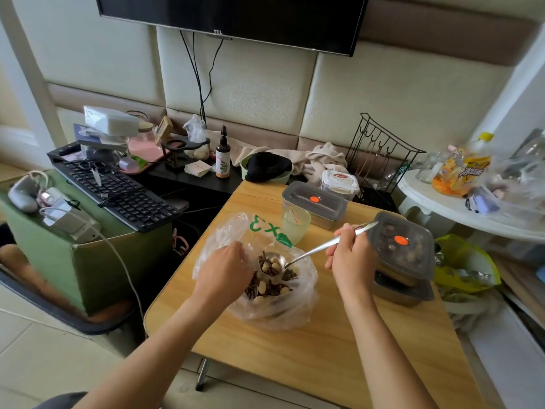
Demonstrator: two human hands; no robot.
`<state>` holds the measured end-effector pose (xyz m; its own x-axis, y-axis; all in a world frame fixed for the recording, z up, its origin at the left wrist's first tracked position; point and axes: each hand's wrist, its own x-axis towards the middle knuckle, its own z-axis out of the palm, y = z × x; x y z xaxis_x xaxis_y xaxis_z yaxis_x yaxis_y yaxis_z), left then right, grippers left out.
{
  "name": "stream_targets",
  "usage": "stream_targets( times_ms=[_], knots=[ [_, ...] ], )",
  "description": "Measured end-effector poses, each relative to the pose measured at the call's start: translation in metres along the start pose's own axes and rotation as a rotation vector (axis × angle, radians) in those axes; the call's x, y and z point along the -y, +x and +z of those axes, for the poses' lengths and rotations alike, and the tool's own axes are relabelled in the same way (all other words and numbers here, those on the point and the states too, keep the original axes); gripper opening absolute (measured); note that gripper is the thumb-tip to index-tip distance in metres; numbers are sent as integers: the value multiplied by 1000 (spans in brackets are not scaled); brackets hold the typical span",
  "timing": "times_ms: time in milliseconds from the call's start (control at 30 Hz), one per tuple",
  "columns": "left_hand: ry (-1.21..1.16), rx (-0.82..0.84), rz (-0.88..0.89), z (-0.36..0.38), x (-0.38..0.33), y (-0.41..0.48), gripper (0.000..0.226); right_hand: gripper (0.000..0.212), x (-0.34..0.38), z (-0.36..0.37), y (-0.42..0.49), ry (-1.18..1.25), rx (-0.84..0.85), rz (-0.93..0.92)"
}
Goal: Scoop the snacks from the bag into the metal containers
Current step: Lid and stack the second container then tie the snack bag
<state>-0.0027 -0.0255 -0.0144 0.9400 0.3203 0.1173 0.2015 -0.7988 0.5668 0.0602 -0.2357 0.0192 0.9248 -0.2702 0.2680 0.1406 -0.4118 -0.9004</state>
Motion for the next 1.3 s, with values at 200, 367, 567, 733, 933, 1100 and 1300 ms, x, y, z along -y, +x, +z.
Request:
stream_targets(
  times_ms=[200, 367, 567, 733, 933, 1100, 1300],
  knots=[
    [71, 96, -66, 10, 11, 10, 7, 40, 7, -7, 3, 13, -59, -45],
    [-36, 134, -2, 10, 5, 12, 18, 39, 12, -3, -1, 37, -13, -96],
    [-33, 148, 0, 11, -1, 15, 31, 34, 23, 4, -9, 89, -35, -279],
    [-58, 161, -17, 14, -6, 22, 43, 42, 35, 10, -12, -12, -44, -789],
    [-287, 132, -48, 16, -11, 23, 36, 27, 49, 15, -23, -57, -138, -1162],
    [-386, 110, -58, 16, -16, 20, 37, 21, 48, 10, -24, -59, -153, -1172],
    [-409, 75, -79, 20, -16, 21, 38, 16, 50, 9, -28, -56, -93, -1177]
  ],
)
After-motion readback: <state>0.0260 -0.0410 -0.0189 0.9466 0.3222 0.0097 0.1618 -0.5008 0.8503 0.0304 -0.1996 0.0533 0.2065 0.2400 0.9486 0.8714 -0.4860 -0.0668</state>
